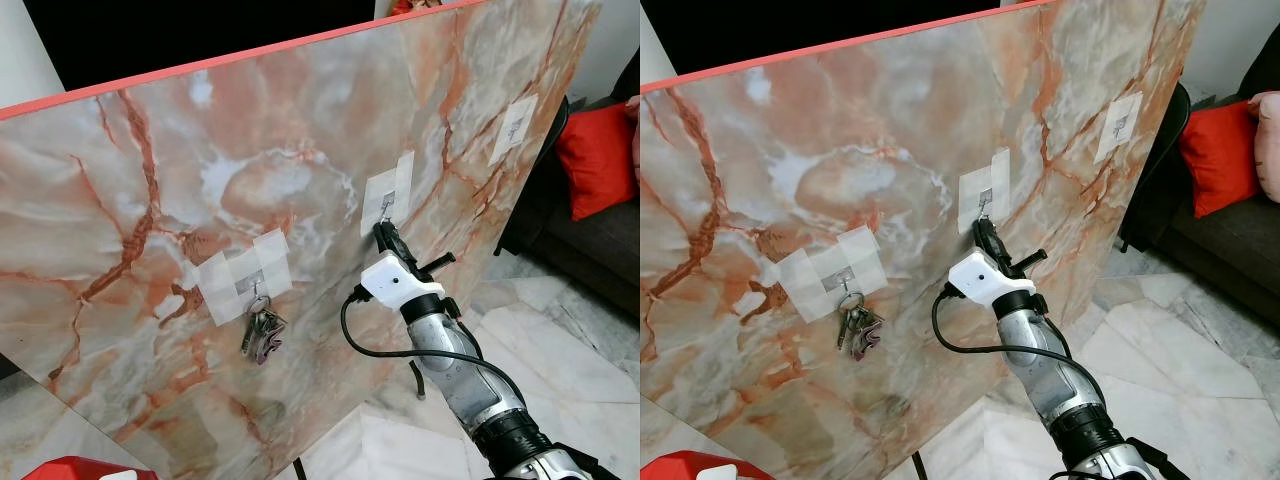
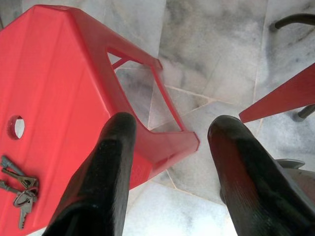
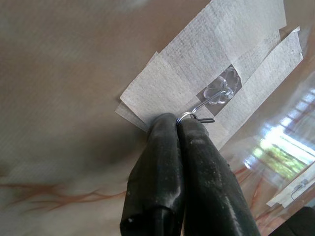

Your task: Hang keys on a hook

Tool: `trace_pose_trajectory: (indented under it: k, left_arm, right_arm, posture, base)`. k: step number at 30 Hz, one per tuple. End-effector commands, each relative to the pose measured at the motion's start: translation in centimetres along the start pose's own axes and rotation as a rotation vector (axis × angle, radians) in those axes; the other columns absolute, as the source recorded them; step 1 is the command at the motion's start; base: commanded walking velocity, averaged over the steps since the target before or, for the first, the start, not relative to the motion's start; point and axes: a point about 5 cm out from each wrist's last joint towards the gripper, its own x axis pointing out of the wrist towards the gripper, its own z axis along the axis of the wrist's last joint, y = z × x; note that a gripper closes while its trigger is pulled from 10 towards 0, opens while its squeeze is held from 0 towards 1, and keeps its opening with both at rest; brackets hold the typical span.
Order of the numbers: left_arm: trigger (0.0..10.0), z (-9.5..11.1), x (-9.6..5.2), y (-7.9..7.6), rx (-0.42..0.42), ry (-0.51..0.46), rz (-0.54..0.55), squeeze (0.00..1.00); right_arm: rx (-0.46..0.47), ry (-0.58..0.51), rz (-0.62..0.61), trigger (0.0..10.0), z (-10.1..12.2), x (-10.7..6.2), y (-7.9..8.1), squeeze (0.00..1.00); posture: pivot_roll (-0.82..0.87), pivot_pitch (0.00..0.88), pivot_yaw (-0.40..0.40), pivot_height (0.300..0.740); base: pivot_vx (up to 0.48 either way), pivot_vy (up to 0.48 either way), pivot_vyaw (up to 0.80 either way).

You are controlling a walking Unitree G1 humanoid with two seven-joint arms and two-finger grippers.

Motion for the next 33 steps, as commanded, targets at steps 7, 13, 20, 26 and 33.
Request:
trace_pose_trajectory:
  k: [7,13,20,26,33]
  left_arm:
    - [10.0,-0.3,-0.1,-0.3,0.006,0.009,-0.002,0.0]
    - [10.0,-0.3,-0.1,-0.4,0.006,0.009,-0.004,0.0]
    - [10.0,-0.3,-0.1,-0.4,0.01,0.009,-0.007,0.0]
    - [10.0,-0.2,-0.1,-0.5,0.02,0.009,-0.014,0.0]
    - [10.0,0.0,0.0,-0.6,0.026,0.007,-0.016,0.0]
  right_arm:
    - [0.017,-0.005,0.016,10.0,0.0,-0.5,0.3,0.82]
    - [0.053,-0.003,0.025,10.0,-0.2,-2.2,0.3,0.0]
    - [0.093,0.017,0.055,10.0,-0.7,-4.3,0.1,0.0]
    - [0.481,0.509,-0.046,10.0,-8.3,-8.8,0.3,0.0]
    - [0.791,0.861,-0.177,10.0,-13.5,-12.4,1.6,0.0]
  posture:
    - [0.04,0.0,-0.013,0.74]
    - [0.04,0.0,-0.015,0.74]
    - [0.03,0.0,-0.017,0.74]
    - [0.02,0.0,-0.012,0.74]
    - [0.02,0.0,-0.012,0.74]
  base:
    - [0.0,0.0,0.0]
    - [0.0,0.0,0.0]
    - [0.0,0.0,0.0]
    - [0.0,0.0,0.0]
    - [0.0,0.0,0.0]
